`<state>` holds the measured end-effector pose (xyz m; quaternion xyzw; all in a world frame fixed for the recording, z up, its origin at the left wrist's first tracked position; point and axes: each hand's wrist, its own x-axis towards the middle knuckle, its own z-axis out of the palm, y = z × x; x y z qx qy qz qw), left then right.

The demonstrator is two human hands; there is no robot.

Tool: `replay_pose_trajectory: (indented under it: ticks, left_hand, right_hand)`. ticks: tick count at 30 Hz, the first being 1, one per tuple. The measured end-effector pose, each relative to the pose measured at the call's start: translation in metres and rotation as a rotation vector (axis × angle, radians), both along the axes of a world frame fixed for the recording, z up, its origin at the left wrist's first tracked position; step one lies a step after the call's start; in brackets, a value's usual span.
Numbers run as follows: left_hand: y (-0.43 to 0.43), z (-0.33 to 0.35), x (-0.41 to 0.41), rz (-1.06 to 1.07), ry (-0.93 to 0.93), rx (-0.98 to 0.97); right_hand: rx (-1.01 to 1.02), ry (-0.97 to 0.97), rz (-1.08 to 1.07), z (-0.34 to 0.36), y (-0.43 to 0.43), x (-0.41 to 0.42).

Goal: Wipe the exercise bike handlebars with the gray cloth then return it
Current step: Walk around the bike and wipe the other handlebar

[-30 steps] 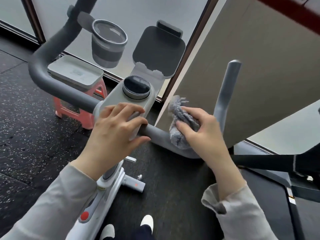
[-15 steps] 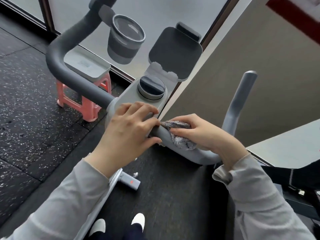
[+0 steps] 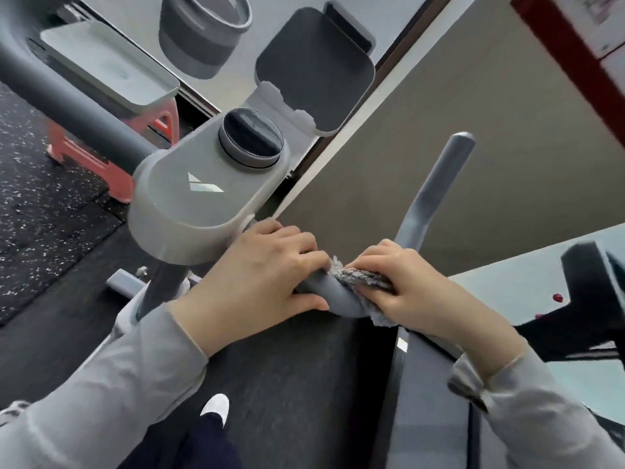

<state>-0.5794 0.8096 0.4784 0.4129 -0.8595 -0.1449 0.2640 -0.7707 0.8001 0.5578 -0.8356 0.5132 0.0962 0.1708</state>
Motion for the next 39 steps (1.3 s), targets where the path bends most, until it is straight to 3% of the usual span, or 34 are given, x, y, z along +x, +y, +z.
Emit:
replay_pose_trajectory:
  ticks: [10,23,34,39]
  left_hand:
    - [0.001,-0.004,-0.001,0.061,0.114,0.104]
    - [0.002,-0.014,-0.003,0.123,0.229,0.035]
    - [-0.001,-0.015,-0.005,0.104,0.211,0.026]
    - [-0.002,-0.017,-0.006,0.101,0.222,0.021]
  right_hand:
    - [-0.128,0.146,0.143,0.006,-0.019,-0.017]
    - [-0.464,0.209,0.191,0.016,-0.067,-0.046]
    - [-0.698,0.201,0.17,0.04,-0.101,-0.056]
    - [-0.782,0.112,0.109,0.063,-0.119,-0.059]
